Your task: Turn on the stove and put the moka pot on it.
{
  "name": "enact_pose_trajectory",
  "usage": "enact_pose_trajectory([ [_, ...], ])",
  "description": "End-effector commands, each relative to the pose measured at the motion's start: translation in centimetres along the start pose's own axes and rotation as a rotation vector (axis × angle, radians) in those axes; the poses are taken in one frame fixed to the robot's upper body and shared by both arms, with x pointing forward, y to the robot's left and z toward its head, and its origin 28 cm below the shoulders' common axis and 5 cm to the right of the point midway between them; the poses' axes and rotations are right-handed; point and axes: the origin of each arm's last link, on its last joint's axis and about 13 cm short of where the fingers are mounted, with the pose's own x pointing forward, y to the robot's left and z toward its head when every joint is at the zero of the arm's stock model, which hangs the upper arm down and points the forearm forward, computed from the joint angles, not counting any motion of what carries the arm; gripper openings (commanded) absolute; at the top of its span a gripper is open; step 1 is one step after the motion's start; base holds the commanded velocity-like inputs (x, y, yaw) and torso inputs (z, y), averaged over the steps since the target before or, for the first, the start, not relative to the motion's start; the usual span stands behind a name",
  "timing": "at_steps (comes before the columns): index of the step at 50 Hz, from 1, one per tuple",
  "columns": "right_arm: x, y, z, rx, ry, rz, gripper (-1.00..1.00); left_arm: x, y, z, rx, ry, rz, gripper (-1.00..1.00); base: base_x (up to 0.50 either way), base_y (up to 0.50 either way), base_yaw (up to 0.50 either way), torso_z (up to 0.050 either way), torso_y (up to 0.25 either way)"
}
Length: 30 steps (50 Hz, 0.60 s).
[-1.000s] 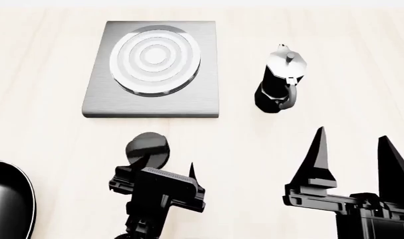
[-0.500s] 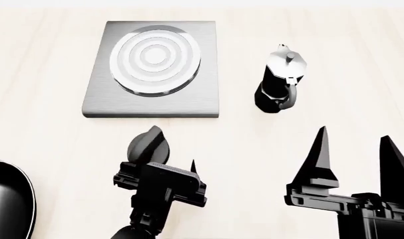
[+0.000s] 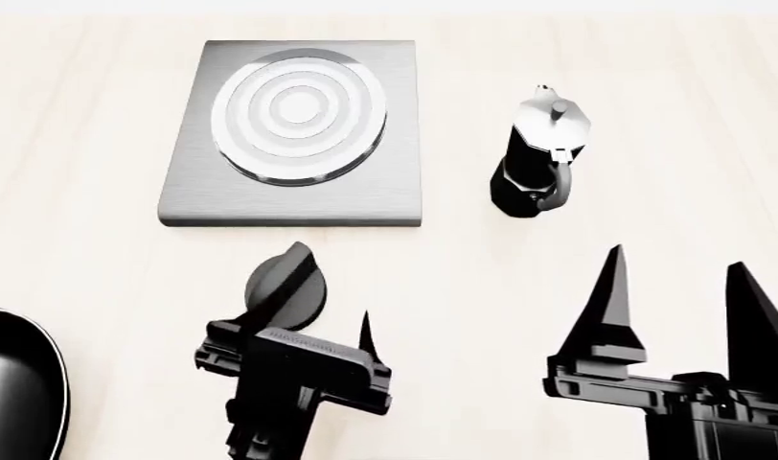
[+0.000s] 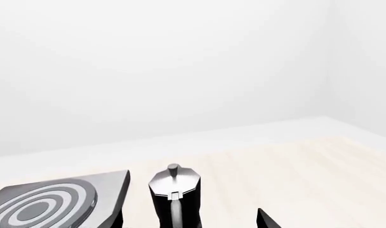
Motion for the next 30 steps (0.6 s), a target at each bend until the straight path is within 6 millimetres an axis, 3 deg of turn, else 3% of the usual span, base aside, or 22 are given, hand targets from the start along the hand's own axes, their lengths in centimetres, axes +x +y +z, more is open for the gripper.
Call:
enact_pose_trajectory([
  [1,0.2,-0.1,0.0,-0.021,-0.013,-0.007,1.00,-1.8,0.5,1.0,-0.016,-0.046,-0.004,1.00,0.00,0.00,0.00,0.000,0.000],
  [11,0.2,-0.2,0.0,-0.032,-0.017,-0.011,1.00,-2.5,1.3,0.2,-0.031,-0.046,0.029,1.00,0.00,0.00,0.00,0.000,0.000],
  [22,0.3,-0.1,-0.4,-0.040,-0.007,-0.006,1.00,-2.8,2.0,0.7,-0.039,-0.064,0.064,1.00,0.00,0.00,0.00,0.000,0.000],
  [30,1.7,-0.2,0.0,-0.126,0.005,-0.017,1.00,-2.9,2.3,1.1,-0.045,-0.075,0.076,1.00,0.00,0.00,0.00,0.000,0.000],
])
